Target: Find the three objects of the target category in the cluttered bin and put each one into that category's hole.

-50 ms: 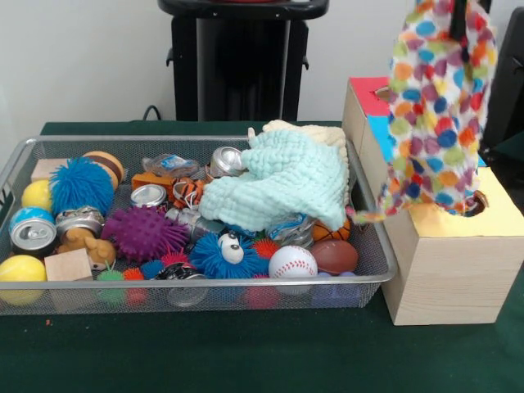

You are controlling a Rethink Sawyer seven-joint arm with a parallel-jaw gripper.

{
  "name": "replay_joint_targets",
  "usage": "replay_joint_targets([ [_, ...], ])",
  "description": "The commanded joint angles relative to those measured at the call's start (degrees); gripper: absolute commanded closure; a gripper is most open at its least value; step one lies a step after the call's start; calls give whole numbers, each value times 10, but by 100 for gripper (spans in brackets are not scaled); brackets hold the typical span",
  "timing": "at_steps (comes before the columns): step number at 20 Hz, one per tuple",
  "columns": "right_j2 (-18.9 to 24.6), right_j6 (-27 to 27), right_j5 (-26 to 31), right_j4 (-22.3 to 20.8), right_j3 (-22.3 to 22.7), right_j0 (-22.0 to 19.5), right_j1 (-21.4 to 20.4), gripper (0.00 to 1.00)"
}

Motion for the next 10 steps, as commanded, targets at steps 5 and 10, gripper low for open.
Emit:
replay_joint_targets([
  [5, 36, -50, 13, -18, 76, 23, 45, 100],
  [10, 30, -57, -27, -33, 94, 17, 63, 100],
])
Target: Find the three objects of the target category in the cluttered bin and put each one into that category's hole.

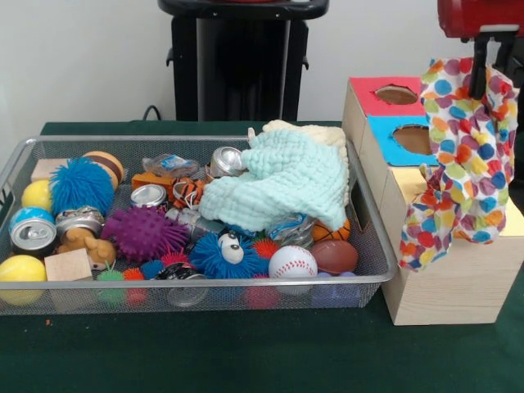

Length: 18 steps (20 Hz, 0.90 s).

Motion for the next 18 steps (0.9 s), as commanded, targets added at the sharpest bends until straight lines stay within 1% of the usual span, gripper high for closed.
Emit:
replay_joint_targets([
  [1, 26, -59, 13, -31, 67, -6, 34, 100],
  [6, 29, -56, 7, -21, 94, -9, 26, 100],
  [8, 28, -59, 16, -21, 106, -9, 18, 100],
  [10, 29, -70, 35, -25, 104, -10, 21, 100],
  [12, 32, -73, 18, -28, 111, -14, 30, 100],
  [14, 24, -63, -11, -44, 110, -10, 46, 100],
  [17, 17, -51, -43, -64, 99, -5, 74, 100],
  [18, 17, -50, -46, -69, 91, -4, 83, 100],
])
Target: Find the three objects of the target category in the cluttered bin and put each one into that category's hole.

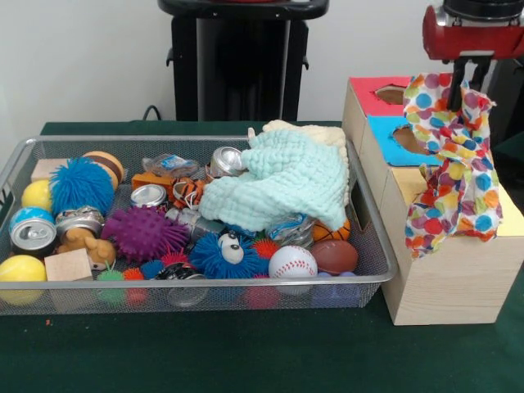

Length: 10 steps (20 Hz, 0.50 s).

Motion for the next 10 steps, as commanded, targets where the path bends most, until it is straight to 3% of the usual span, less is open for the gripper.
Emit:
replay_joint_targets([
  [1, 16, -50, -43, -54, 48, -7, 70, 100],
  [10, 21, -31, -62, -71, -6, 4, 131, 100],
])
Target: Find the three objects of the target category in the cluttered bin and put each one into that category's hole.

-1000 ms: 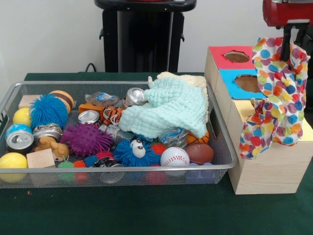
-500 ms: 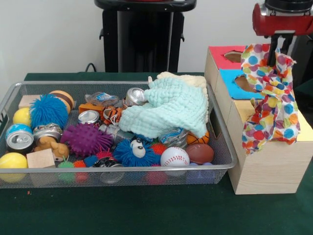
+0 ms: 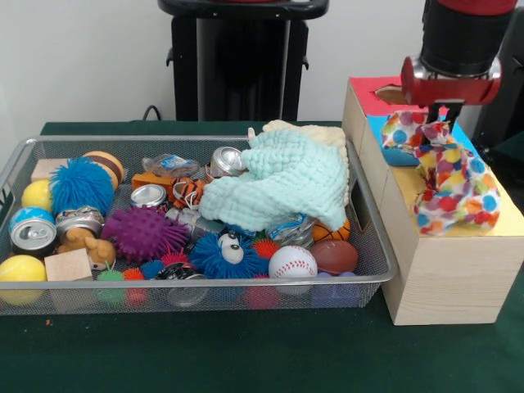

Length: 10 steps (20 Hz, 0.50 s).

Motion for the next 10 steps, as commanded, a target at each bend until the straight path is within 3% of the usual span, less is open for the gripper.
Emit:
replay_joint_targets([
  [1, 23, -30, -50, -34, -9, 3, 69, 100],
  [5, 32, -22, -71, -29, -32, 3, 84, 100],
  [10, 41, -5, -104, -18, -3, 1, 50, 100],
])
